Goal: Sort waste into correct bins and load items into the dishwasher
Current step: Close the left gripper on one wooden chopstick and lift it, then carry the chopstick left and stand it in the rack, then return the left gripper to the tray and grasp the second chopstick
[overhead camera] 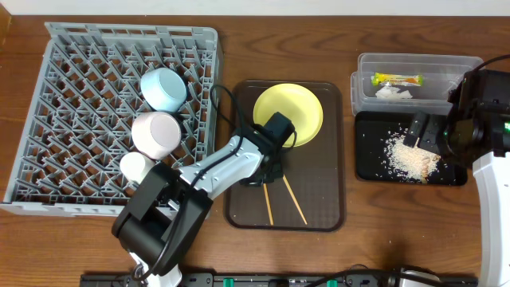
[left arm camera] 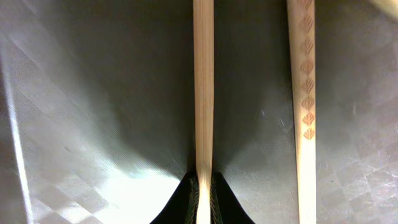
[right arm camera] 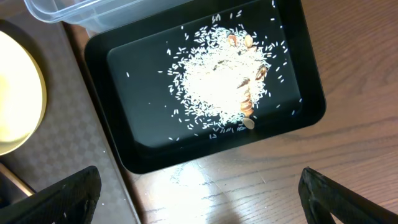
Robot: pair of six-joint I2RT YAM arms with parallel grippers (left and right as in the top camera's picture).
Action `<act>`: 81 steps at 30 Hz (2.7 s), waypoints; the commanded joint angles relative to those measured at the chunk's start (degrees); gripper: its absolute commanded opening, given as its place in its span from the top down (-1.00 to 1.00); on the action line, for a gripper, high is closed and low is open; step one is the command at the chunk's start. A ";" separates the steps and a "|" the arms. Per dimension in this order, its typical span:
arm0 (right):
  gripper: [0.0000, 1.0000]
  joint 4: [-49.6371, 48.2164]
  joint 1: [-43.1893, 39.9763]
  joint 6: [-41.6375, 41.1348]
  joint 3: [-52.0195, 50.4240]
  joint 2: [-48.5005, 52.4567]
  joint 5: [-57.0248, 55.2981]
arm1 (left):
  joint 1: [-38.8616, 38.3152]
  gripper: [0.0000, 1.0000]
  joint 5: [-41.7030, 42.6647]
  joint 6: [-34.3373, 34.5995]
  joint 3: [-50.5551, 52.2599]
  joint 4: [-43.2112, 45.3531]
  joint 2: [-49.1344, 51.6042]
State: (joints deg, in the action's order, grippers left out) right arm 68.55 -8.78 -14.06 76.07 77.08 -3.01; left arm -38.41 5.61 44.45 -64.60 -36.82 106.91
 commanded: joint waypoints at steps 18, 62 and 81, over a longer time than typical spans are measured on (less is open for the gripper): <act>-0.99 0.04 -0.44 -0.04 1.03 -0.20 0.48 | 26.36 0.85 -2.43 -36.83 -15.67 -12.96 -20.33; -0.99 0.11 -0.44 -0.04 1.03 -0.20 0.50 | 4.50 -0.16 2.45 -8.50 -11.85 -10.43 -2.25; -0.99 0.26 -0.44 -0.04 1.03 -0.20 0.48 | -2.03 0.60 2.27 -3.21 -11.85 -7.87 10.56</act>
State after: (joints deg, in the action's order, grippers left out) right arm 68.77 -8.78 -14.06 76.07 77.08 -2.50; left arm -41.28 8.60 40.88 -77.28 -44.21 115.79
